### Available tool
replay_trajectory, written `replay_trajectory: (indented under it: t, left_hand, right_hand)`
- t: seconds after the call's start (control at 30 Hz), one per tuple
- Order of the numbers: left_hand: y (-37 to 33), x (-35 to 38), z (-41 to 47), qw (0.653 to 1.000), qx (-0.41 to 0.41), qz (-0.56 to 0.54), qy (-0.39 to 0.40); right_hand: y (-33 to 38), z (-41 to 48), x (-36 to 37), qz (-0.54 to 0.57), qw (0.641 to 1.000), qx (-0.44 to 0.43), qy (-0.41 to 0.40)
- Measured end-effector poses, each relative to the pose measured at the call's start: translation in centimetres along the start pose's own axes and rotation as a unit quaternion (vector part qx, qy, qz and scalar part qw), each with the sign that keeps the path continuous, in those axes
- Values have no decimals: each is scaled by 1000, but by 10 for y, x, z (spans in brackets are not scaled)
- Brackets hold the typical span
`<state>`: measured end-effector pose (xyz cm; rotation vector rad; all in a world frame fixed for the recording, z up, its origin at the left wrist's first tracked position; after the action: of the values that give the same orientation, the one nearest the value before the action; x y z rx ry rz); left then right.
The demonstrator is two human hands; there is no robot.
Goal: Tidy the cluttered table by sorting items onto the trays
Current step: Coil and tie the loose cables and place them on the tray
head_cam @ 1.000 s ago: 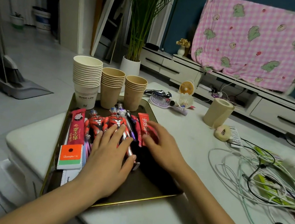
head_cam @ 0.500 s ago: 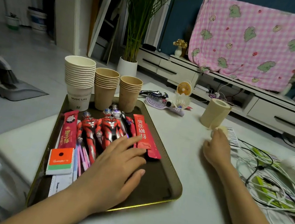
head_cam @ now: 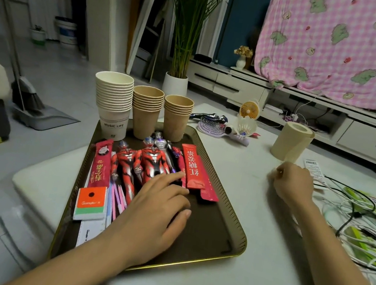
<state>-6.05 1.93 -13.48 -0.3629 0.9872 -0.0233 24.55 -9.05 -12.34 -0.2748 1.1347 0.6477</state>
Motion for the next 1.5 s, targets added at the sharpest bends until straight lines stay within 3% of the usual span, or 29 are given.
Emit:
replay_trajectory:
  t: [0.17, 0.3, 0.43, 0.63, 0.7, 0.83, 0.9, 1.0, 1.3, 1.5]
  left_hand:
    - [5, -2, 1, 990, -83, -90, -71]
    - [9, -9, 1, 969, -149, -123, -156]
    - [10, -10, 0, 967, -167, -108, -162]
    - [10, -10, -1, 978, -151, -69, -129]
    - [9, -11, -1, 980, -149, -62, -117]
    - [6, -11, -1, 985, -134, -49, -98]
    - [6, -11, -1, 988, -117, -37, -90]
    - [4, -10, -1, 992, -93, -18, -79]
    - [-2, -12, -1, 996, -55, 33, -62]
    - [-11, -14, 1, 995, -31, 95, -9]
  right_hand:
    - [56, -27, -42, 231, 966, -114, -26]
    - [108, -68, -77, 350, 908, -225, 39]
    - [127, -107, -87, 229, 884, -354, 205]
    - [121, -118, -100, 134, 843, -378, 358]
    - [122, -116, -97, 164, 856, -360, 333]
    - [114, -111, -75, 153, 956, -222, 117]
    - [103, -113, -59, 92, 978, -152, 107]
    - [95, -117, -37, 119, 971, -116, 173]
    - [88, -119, -31, 185, 963, -126, 151]
    - [86, -121, -35, 195, 959, -125, 164]
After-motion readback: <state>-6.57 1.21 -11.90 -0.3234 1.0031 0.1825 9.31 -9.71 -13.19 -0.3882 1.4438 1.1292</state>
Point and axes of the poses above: each hand's wrist, its own z-axis towards the middle knuckle, its own x-axis out of the palm, y = z × x, the point moved 1 cm from there along z, towards the middle knuckle, and after that the axes turned 5 degrees about -x, right-handed, at the moved point
